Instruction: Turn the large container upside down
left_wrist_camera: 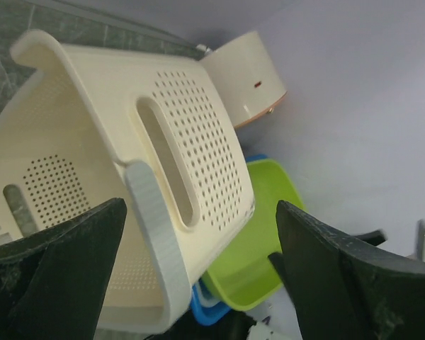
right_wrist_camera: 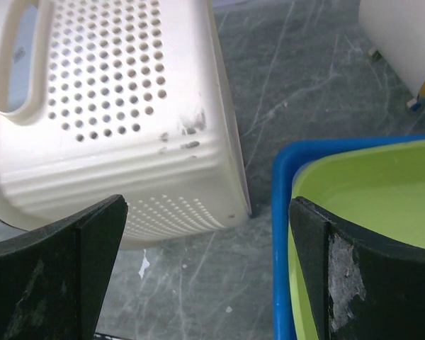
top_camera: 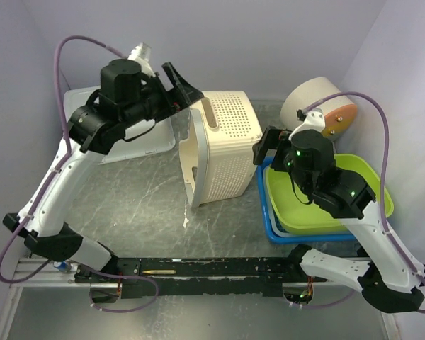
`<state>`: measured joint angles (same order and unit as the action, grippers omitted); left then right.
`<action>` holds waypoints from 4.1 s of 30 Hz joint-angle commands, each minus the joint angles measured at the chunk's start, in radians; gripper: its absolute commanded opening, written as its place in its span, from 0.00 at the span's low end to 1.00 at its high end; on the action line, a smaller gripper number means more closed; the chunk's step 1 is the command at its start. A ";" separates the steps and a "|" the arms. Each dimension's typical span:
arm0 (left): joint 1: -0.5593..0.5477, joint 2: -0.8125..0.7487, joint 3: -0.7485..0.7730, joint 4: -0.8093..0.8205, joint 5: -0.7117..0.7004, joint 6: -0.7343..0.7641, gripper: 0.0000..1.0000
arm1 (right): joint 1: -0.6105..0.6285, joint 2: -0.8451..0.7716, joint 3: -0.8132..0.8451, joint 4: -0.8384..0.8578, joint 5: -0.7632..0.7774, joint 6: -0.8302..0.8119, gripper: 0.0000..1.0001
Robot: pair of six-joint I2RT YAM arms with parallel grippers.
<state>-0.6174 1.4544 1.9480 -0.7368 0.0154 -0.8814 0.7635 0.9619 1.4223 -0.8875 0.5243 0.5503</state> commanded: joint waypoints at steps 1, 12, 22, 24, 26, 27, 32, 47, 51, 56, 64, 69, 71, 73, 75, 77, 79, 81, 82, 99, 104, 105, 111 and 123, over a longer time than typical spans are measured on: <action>-0.128 0.088 0.195 -0.299 -0.254 0.104 0.97 | 0.001 0.058 0.106 0.001 0.035 -0.011 1.00; -0.265 0.278 0.434 -0.493 -0.471 0.121 0.89 | -0.160 0.218 0.241 -0.037 -0.097 -0.044 1.00; -0.273 0.326 0.435 -0.494 -0.496 0.129 0.84 | -0.320 0.242 0.183 0.040 -0.270 -0.082 1.00; -0.274 0.342 0.436 -0.507 -0.507 0.130 0.81 | -0.361 0.240 0.172 0.053 -0.318 -0.081 1.00; -0.272 0.349 0.424 -0.511 -0.513 0.125 0.77 | -0.400 0.240 0.162 0.066 -0.390 -0.080 1.00; -0.273 0.347 0.414 -0.502 -0.514 0.124 0.76 | -0.416 0.241 0.157 0.073 -0.419 -0.080 1.00; -0.273 0.344 0.382 -0.472 -0.527 0.126 0.72 | -0.441 0.231 0.123 0.098 -0.478 -0.072 1.00; -0.264 0.300 0.271 -0.436 -0.494 0.121 0.07 | -0.674 0.184 -0.102 0.373 -1.134 0.100 1.00; -0.231 0.247 0.185 -0.355 -0.414 0.128 0.07 | -0.677 0.145 -0.216 0.600 -1.269 0.246 1.00; -0.165 0.161 0.073 -0.265 -0.311 0.131 0.07 | -0.677 0.122 -0.278 0.824 -1.392 0.417 1.00; -0.104 0.079 -0.034 -0.171 -0.222 0.131 0.07 | -0.672 0.125 -0.327 1.159 -1.530 0.675 1.00; -0.070 0.055 -0.056 -0.178 -0.219 0.136 0.07 | -0.672 0.145 -0.233 0.878 -1.438 0.489 1.00; -0.049 0.036 -0.083 -0.171 -0.200 0.139 0.07 | -0.673 0.148 -0.232 0.833 -1.392 0.465 1.00; -0.022 0.017 -0.119 -0.166 -0.177 0.146 0.07 | -0.672 0.149 -0.254 0.834 -1.357 0.476 1.00; 0.000 -0.005 -0.149 -0.163 -0.164 0.156 0.07 | -0.670 0.151 -0.282 0.858 -1.341 0.501 1.00; 0.020 -0.019 -0.169 -0.164 -0.146 0.177 0.07 | -0.653 0.159 -0.305 0.898 -1.339 0.526 1.00; 0.035 -0.020 -0.175 -0.173 -0.131 0.194 0.07 | -0.615 0.177 -0.304 0.922 -1.335 0.530 1.00; 0.045 -0.020 -0.180 -0.183 -0.131 0.208 0.07 | -0.553 0.203 -0.283 0.942 -1.329 0.517 1.00; 0.049 -0.021 -0.185 -0.185 -0.129 0.213 0.07 | -0.517 0.218 -0.267 0.943 -1.321 0.508 1.00; 0.113 -0.122 -0.353 -0.130 -0.065 0.242 0.07 | -0.246 0.345 -0.101 1.134 -1.299 0.593 1.00; 0.123 -0.147 -0.401 -0.071 -0.014 0.215 0.07 | -0.198 0.374 -0.063 1.219 -1.309 0.651 1.00; 0.123 -0.151 -0.410 -0.055 -0.003 0.206 0.07 | -0.195 0.374 -0.052 1.221 -1.306 0.652 1.00; 0.123 -0.208 -0.503 0.125 0.076 0.119 0.07 | -0.183 0.384 0.047 1.160 -1.288 0.615 1.00; 0.125 -0.338 -0.689 0.283 0.003 0.017 0.07 | -0.147 0.456 0.050 1.143 -1.301 0.589 1.00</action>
<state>-0.4377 1.1378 1.3510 -0.5800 -0.1314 -0.8551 0.5098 1.3827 1.4658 0.1211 -0.6361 1.0916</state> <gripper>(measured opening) 0.472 1.000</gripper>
